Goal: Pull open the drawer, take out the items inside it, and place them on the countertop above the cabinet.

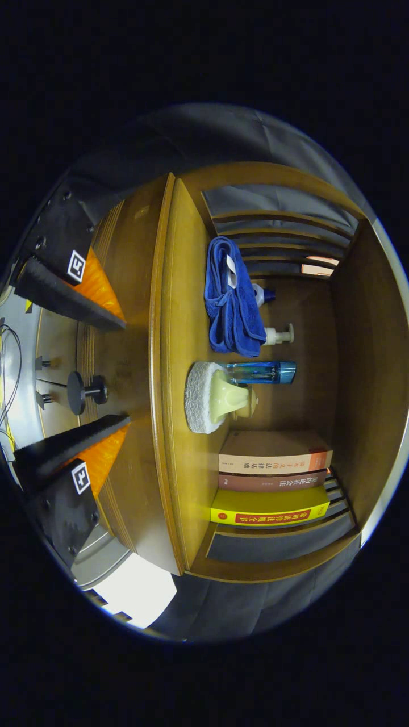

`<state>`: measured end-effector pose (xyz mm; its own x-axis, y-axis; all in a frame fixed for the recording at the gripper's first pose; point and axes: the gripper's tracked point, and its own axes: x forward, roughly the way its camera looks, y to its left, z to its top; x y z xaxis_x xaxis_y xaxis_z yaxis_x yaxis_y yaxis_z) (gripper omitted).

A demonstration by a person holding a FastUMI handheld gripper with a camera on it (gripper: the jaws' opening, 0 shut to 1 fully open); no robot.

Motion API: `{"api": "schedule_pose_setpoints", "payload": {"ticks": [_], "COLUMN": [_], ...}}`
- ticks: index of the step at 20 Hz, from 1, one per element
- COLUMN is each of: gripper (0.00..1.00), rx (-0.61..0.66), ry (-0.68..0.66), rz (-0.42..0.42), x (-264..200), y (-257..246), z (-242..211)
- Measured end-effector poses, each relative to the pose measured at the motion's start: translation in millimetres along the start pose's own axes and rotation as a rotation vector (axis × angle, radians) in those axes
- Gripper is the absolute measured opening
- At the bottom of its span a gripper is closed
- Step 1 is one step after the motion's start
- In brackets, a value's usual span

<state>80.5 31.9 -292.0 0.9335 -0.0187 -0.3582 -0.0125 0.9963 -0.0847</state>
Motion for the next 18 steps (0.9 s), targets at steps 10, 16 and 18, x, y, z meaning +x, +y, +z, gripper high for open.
{"api": "schedule_pose_setpoints", "payload": {"ticks": [10, 16, 18], "gripper": [0.99, 0.98, 0.99], "rx": [0.067, 0.086, 0.082], "ry": [-0.019, -0.1, -0.133], "rz": [-0.005, -0.026, -0.029], "x": [-37.5, -84.3, -100.7], "y": [-22.4, -65.4, -78.6], "z": [40.4, 136.8, 175.0]}}
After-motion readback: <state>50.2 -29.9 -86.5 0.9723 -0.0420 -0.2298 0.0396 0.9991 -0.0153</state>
